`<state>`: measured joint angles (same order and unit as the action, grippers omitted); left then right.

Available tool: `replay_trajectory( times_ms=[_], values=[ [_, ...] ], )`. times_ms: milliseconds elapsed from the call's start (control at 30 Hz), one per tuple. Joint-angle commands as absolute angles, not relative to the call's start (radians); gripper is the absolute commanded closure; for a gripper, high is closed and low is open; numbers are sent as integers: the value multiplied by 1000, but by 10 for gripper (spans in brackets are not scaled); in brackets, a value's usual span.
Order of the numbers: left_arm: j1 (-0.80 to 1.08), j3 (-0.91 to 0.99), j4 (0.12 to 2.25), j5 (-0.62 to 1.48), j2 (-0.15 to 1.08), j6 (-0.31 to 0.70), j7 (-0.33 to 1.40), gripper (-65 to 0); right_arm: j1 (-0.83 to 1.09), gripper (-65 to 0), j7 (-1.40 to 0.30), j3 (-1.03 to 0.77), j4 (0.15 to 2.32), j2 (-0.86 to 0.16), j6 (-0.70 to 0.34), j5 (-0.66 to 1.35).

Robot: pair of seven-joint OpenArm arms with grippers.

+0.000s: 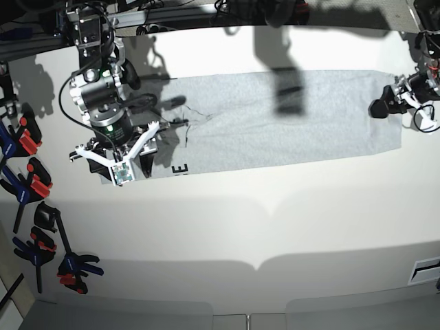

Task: Fold the T-shirt properly
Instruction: 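Move the left gripper to the collar end of the strip, then grasp the collar end with the left gripper and fold it toward the hem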

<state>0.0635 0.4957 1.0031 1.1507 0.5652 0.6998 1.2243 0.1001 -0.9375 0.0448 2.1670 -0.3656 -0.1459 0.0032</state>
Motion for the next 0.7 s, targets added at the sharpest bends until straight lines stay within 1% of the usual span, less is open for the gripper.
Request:
replay_trajectory(
  times_ms=[0, 33, 133, 167, 233, 400, 567, 667],
  values=[
    [67, 496, 1007, 1127, 582, 689, 1230, -306, 86, -314, -916, 40, 2186, -374, -136, -1],
    [67, 496, 1007, 1127, 582, 689, 1209, -242, 86, -314, -916, 40, 2186, -374, -136, -1],
    [66, 496, 1008, 1127, 583, 689, 1140, -11, 86, -314, -917, 40, 2187, -374, -136, -1],
    [66, 496, 1008, 1127, 586, 689, 1122, 0, 86, -314, -917, 40, 2186, -374, -136, -1],
    [64, 496, 1008, 1127, 601, 689, 1105, 0, 86, -313, -917, 40, 2186, -374, -136, -1],
    [47, 497, 1014, 1104, 689, 689, 1090, 0, 86, -313, -917, 40, 2187, -374, -136, -1],
    [-3, 497, 1016, 988, 746, 617, 1052, 0, 86, -313, -916, 40, 2187, -374, -135, -1],
    [-23, 497, 1025, 968, 742, 614, 1046, 0, 86, -313, -917, 40, 2187, -374, -135, -1]
  ],
)
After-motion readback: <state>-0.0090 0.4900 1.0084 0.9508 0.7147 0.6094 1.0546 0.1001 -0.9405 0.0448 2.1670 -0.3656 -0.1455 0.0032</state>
